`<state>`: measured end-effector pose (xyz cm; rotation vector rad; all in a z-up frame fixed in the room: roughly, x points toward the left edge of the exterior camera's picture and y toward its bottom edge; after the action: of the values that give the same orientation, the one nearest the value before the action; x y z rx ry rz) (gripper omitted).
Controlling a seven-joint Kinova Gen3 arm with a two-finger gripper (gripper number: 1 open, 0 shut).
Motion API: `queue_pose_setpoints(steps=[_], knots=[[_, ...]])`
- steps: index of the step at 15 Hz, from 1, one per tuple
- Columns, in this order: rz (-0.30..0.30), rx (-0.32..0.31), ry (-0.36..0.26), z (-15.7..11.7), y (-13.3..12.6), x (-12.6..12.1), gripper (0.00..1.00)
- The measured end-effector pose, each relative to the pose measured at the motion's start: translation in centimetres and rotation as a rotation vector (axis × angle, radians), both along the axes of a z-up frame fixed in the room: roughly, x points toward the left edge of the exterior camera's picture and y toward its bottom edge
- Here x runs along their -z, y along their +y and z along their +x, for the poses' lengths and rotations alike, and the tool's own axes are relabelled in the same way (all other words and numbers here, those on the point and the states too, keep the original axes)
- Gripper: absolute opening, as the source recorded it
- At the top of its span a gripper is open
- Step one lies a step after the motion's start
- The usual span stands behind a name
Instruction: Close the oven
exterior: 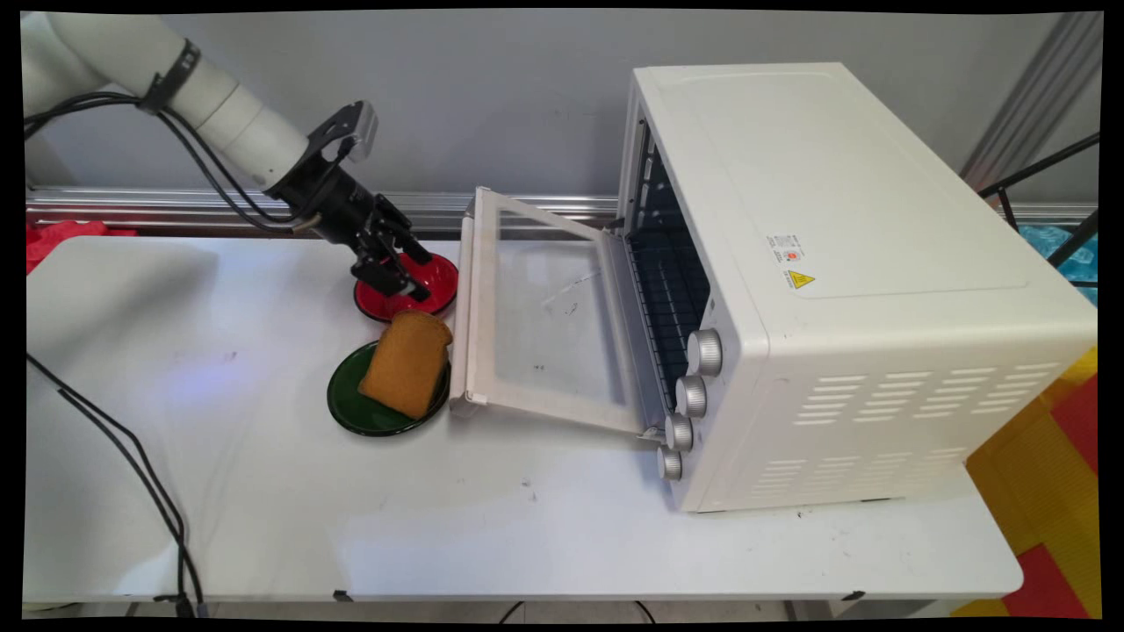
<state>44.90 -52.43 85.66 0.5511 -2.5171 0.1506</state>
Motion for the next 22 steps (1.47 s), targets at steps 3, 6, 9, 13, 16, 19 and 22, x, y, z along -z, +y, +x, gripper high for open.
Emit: queue_pose_setpoints(steps=[3,6,9,13,16,19,22], knots=[[0.009,-0.004,0.011,0.1,-0.9,0.3,0.00],[0.018,-0.006,0.017,0.2,-1.6,0.8,0.00],[0.036,-0.001,0.025,0.2,-1.9,1.7,0.00],[0.059,0.006,0.049,0.1,-2.0,3.0,0.00],[0.066,0.015,0.066,0.0,-2.0,3.9,0.00],[0.063,0.023,0.082,-0.1,-2.1,4.7,0.00],[0.058,0.028,0.098,-0.2,-2.2,5.4,0.00]])
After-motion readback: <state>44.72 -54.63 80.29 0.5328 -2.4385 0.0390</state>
